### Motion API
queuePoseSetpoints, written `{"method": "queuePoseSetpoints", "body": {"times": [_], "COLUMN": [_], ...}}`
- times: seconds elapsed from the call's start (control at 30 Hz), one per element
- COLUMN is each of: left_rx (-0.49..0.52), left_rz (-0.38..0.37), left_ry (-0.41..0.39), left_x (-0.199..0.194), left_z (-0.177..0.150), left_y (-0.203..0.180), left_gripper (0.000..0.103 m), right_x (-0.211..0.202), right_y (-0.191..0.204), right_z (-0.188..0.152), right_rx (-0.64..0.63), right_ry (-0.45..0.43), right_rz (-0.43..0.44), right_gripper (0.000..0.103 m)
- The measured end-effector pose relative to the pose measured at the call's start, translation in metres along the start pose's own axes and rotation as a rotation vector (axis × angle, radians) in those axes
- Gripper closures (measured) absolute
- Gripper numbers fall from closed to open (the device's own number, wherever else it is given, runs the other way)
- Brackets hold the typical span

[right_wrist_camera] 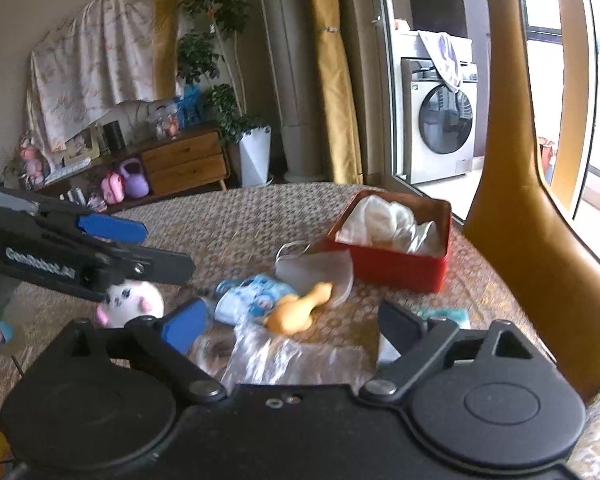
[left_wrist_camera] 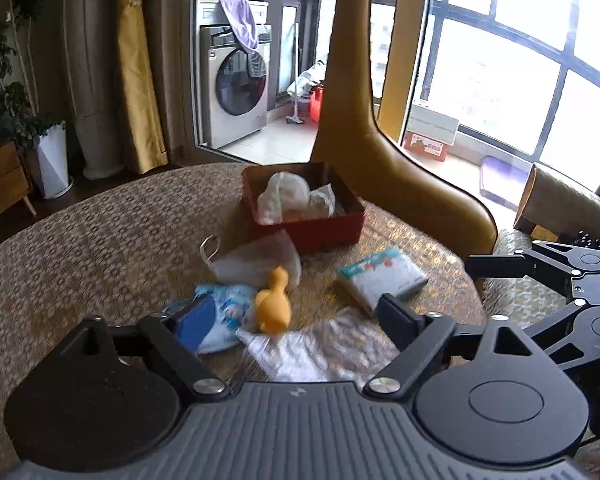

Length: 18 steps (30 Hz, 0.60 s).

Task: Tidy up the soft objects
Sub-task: 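Move the left gripper to the pink-and-white wipe packet and close on it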

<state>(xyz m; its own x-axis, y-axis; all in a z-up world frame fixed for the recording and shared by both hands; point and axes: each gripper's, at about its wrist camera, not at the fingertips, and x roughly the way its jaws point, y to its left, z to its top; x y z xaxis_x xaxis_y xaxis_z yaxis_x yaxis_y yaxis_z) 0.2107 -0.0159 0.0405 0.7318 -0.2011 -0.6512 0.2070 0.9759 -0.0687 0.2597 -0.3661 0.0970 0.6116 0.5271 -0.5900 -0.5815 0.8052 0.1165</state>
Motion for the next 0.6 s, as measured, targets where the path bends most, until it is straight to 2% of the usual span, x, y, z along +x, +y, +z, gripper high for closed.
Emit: {"method": "queuePoseSetpoints", "body": {"times": [0.13, 0.23, 0.4, 0.53, 0.6], "left_rx": [-0.022, -0.035, -0.021, -0.061, -0.084], "left_rz": [0.003, 0.004, 0.023, 0.026, 0.056], "left_ry": [0.002, 0.015, 0.031, 0.093, 0.114], "left_x": [-0.01, -0.013, -0.01, 0.003, 0.01], "left_z": [-0.021, -0.037, -0.066, -0.089, -0.098], "left_y": [0.011, 0.019, 0.024, 0.028, 0.029], "left_gripper": [0.009, 0.002, 0.002, 0.002, 0.002], "right_x": [0.002, 0.006, 0.016, 0.033, 0.044], "right_y": [0.007, 0.008, 0.009, 0.007, 0.006], "right_z": [-0.017, -0.029, -0.043, -0.05, -0.054], "right_rx": [-0.003, 0.009, 0.036, 0.054, 0.063], "right_ry": [0.023, 0.041, 0.073, 0.111, 0.137], "right_rz": [0.001, -0.003, -0.011, -0.027, -0.034], "right_gripper": [0.005, 0.003, 0.001, 0.001, 0.001]}}
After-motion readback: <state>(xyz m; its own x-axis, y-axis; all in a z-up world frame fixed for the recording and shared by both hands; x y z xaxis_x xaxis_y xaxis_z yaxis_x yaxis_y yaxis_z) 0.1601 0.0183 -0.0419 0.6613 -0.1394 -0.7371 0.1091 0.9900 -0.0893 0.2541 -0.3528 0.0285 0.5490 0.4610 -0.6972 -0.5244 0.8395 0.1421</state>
